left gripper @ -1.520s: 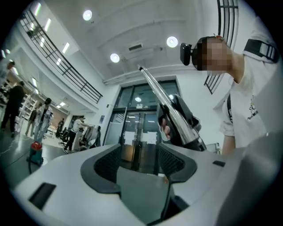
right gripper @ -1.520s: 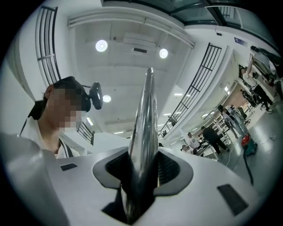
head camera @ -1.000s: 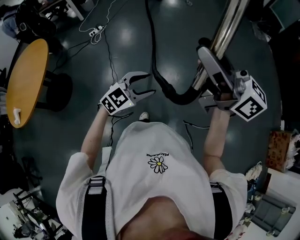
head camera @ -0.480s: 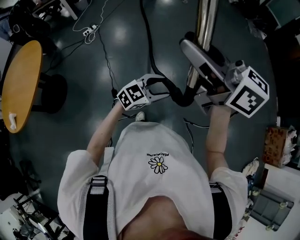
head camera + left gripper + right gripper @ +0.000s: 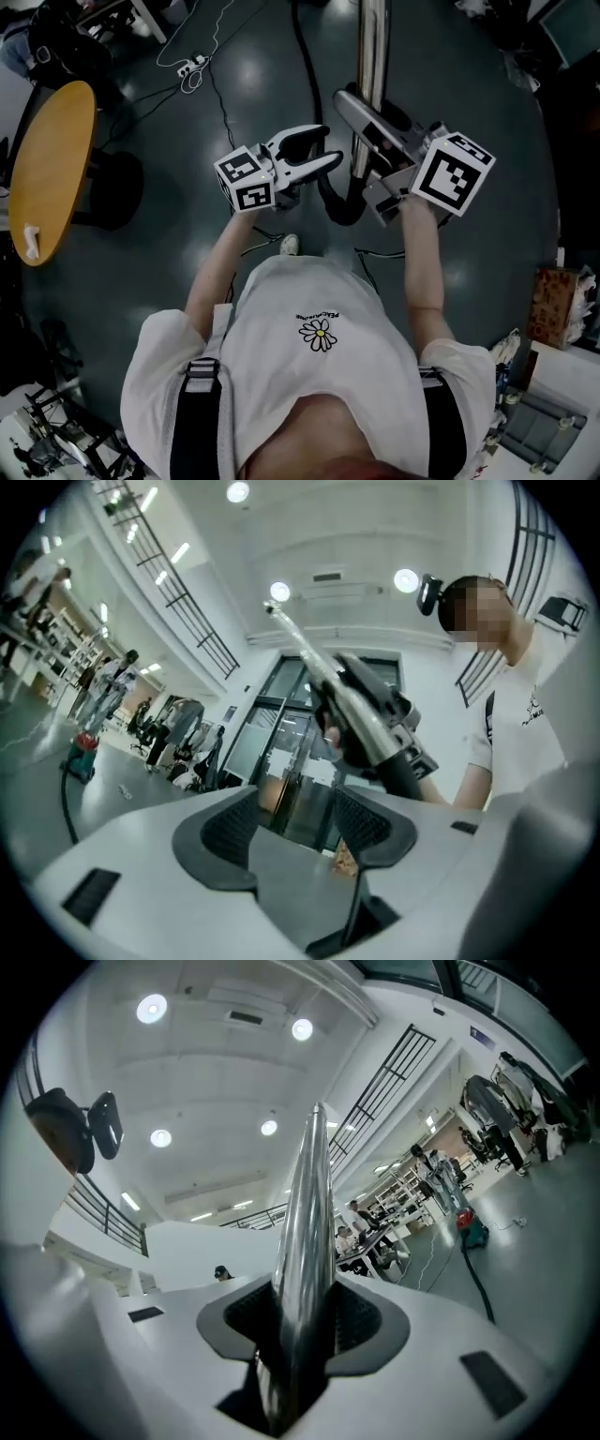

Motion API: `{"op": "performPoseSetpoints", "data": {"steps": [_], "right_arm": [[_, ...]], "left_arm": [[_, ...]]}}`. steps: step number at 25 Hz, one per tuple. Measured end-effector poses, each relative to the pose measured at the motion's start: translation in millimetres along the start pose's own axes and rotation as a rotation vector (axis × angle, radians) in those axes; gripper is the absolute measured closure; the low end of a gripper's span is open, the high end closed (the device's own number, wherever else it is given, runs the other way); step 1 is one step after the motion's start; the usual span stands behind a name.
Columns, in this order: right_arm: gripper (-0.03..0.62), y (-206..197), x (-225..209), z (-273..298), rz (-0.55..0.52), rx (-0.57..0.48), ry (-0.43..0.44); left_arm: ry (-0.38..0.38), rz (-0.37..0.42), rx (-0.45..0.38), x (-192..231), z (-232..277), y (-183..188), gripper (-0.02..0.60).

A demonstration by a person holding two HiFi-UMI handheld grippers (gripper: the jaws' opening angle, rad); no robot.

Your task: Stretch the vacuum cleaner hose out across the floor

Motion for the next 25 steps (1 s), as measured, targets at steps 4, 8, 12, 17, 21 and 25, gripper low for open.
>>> {"op": "performPoseSetpoints", "data": {"steps": [4, 8, 12, 17, 21, 25], "right_arm": [[0.434, -10.1, -9.4, 19.7, 0.037, -0.001, -0.031], [0.434, -12.9, -14.0, 31.3, 0.092, -0.047, -0.009], [0.434, -12.5, -26.3, 37.2, 0.077, -0.059, -0.088], [0.434, -19.4, -28.8, 59.2, 0.033, -0.01, -0.168], [0.434, -23.7, -31.5, 63.8, 0.085, -0.015, -0.154], [0.434, -27.7, -34.1, 61.5, 0.118, -0.042, -0.159]], "left_arm": [[-0.051, 0.115, 0.047, -20.1, -13.7, 41.2, 0.339], [-0.011, 0.141, 0.044, -17.4, -29.0, 50.4, 0.339], [-0.026, 0.177, 0.052, -19.8, -33.2, 58.1, 0.339], [-0.011, 0.266, 0.129, -22.6, -36.9, 57.4, 0.334], [-0.012, 0.251, 0.145, -26.5, -41.5, 57.9, 0.334], [0.024, 0.292, 0.176, -32.7, -42.5, 55.5, 0.33]]}}
Point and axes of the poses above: the fingertips, and each gripper's own axes: z forward along the fingers, x to its left, y out of its top, the point moved 10 cm from there along -z, backward along the fingers, and after that the axes turned 7 degrees about y, right-handed, at the moved point
